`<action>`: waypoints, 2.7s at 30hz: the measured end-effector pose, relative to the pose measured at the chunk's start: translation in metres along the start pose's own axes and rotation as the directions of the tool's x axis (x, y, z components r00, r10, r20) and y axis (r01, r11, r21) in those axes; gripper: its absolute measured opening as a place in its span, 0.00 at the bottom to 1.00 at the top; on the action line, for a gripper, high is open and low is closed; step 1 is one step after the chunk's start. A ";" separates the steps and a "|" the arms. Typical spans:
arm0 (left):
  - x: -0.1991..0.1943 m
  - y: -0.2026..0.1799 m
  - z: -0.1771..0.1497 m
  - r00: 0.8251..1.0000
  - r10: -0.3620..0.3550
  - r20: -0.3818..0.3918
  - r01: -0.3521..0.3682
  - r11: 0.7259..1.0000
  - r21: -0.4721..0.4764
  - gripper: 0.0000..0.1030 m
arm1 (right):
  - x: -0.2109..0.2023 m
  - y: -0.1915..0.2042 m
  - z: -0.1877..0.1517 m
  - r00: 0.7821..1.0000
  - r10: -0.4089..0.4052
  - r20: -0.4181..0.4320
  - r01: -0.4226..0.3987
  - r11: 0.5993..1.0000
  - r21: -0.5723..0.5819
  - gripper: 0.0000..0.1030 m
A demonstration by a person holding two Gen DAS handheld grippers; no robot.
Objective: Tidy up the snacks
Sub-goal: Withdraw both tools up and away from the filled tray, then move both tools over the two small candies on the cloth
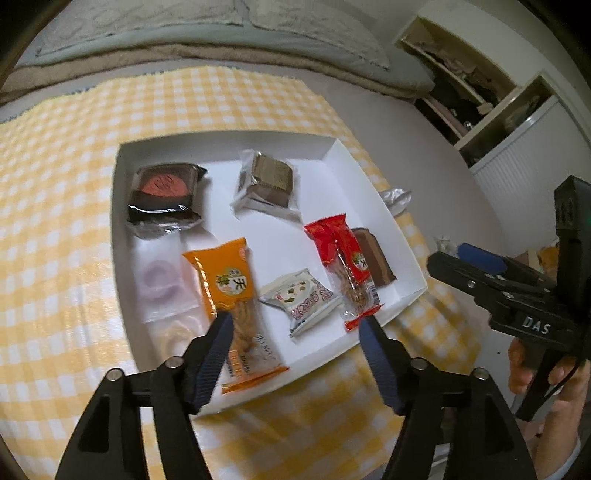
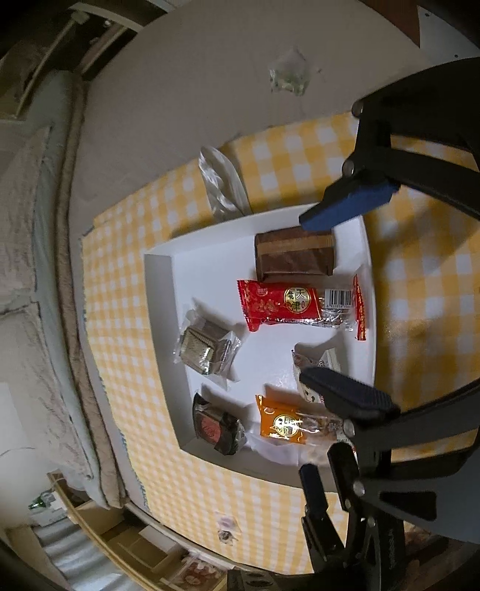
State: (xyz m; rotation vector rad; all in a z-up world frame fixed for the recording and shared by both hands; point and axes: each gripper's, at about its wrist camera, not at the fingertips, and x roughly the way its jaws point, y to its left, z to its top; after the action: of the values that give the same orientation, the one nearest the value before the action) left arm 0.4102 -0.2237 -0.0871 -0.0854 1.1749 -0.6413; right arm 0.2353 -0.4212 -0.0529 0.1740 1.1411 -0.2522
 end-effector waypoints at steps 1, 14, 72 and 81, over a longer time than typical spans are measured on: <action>-0.005 0.000 -0.001 1.000 0.005 0.007 -0.005 1.000 0.002 0.73 | -0.003 -0.001 -0.001 1.000 0.001 0.005 -0.001 1.000 0.004 0.88; -0.060 0.013 -0.007 0.992 0.065 0.105 -0.070 0.997 0.041 1.00 | -0.039 0.011 -0.007 0.995 -0.024 0.101 0.026 0.999 -0.020 1.00; -0.299 0.315 -0.025 0.852 0.397 0.343 -0.388 0.917 -0.097 0.81 | 0.054 0.387 0.100 0.927 0.358 0.114 -0.304 0.893 -0.331 1.00; -0.205 0.408 0.029 0.929 0.263 0.261 -0.248 0.965 -0.087 0.52 | 0.173 0.446 0.124 0.930 0.359 -0.081 -0.364 0.860 -0.357 0.26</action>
State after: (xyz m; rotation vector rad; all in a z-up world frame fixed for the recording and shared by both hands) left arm 0.5607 0.2078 -0.0626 -0.0608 0.9178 -0.3541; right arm 0.5396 -0.0457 -0.1567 0.0551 1.1235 0.3000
